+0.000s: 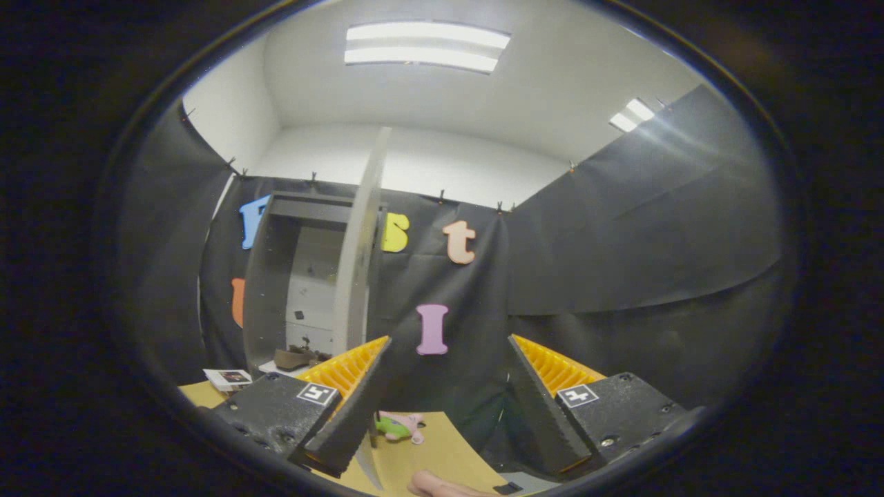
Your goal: Open the shoe cabinet door, grab the shoes and put them into the shoe cabinet, then close the shoe cabinet door.
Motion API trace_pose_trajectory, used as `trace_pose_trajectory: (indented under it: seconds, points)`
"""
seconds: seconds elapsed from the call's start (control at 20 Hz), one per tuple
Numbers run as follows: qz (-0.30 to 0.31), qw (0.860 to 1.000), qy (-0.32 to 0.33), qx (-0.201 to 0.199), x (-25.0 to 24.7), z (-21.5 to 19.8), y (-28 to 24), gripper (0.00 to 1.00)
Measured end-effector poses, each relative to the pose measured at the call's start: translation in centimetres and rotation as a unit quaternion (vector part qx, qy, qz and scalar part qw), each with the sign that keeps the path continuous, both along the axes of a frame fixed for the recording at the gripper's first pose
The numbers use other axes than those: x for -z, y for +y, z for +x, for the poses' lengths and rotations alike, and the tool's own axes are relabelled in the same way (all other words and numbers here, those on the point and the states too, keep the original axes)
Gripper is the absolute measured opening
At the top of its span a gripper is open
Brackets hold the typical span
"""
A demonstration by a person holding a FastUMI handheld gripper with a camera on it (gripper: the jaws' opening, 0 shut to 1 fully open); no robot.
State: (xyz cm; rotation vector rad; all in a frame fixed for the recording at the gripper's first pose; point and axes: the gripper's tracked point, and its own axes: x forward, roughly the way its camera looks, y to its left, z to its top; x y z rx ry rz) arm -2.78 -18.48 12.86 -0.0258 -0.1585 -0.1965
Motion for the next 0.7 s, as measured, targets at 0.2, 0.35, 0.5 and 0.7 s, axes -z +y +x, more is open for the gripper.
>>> trace_pose_trajectory:
  seconds: [0.2, 0.35, 0.5, 0.7]
  points:
    - [-0.016, 0.999, 0.04, 0.013, 3.6, 4.7, -4.6, 1.0]
    - [-0.025, 0.998, 0.061, 0.024, 5.8, 8.3, -7.0, 1.0]
    - [-0.02, 0.995, 0.091, -0.033, 8.4, 10.8, -5.1, 1.0]
    - [0.012, 0.987, 0.118, -0.11, 10.5, 12.0, -1.5, 1.0]
